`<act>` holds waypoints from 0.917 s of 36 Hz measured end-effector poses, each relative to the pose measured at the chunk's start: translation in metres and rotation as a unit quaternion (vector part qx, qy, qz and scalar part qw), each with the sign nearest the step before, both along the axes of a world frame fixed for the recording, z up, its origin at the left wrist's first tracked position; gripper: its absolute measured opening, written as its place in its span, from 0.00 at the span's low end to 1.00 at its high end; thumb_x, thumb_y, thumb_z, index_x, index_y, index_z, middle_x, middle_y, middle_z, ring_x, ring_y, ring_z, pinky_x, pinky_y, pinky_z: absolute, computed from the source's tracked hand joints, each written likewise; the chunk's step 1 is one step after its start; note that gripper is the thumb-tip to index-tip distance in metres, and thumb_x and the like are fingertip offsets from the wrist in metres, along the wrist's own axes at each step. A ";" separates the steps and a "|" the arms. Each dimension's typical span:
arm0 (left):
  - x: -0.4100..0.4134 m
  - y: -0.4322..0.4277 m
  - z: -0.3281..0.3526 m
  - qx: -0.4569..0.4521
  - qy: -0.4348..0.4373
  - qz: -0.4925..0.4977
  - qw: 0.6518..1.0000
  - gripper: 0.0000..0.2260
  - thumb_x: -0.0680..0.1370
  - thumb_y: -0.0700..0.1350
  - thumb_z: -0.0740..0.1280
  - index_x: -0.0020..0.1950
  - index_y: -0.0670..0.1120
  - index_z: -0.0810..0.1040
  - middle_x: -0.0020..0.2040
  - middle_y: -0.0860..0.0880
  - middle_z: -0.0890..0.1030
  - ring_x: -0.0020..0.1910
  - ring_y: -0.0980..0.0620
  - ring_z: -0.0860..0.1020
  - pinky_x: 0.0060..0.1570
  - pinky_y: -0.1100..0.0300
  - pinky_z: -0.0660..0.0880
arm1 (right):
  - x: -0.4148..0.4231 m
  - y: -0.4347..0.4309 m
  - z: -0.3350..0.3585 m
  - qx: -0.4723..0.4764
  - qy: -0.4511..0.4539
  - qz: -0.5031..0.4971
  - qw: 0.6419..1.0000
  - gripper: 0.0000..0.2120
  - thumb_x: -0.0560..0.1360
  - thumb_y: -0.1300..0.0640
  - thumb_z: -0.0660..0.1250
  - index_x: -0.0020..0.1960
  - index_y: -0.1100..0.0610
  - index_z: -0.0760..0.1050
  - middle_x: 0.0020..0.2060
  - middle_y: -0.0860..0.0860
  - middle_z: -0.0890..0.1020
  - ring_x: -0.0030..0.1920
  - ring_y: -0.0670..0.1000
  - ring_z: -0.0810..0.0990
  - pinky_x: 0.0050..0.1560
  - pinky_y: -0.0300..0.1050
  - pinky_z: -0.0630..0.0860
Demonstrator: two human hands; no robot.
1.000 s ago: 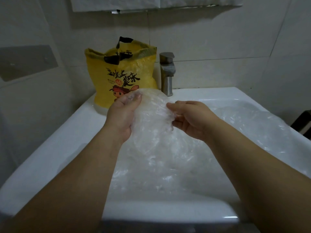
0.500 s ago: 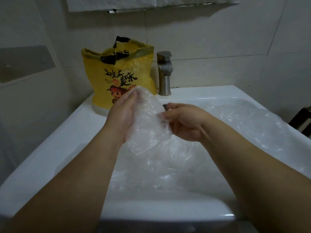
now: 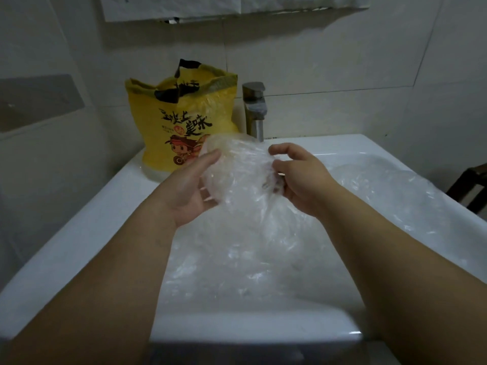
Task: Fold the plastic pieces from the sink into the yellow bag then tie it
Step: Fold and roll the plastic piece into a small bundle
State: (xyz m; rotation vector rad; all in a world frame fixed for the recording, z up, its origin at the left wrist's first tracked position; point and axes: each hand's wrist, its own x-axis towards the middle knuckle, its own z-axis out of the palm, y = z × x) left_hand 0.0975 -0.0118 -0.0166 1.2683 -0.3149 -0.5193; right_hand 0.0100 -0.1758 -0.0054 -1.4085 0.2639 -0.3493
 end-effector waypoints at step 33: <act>-0.004 0.010 0.003 0.149 -0.272 0.092 0.946 0.31 0.71 0.30 0.72 0.70 0.50 0.72 0.58 0.57 0.77 0.47 0.65 0.77 0.43 0.74 0.74 | -0.008 -0.013 0.000 -0.109 0.018 -0.004 0.994 0.27 0.69 0.75 0.70 0.66 0.60 0.74 0.61 0.57 0.77 0.58 0.57 0.79 0.63 0.53 0.75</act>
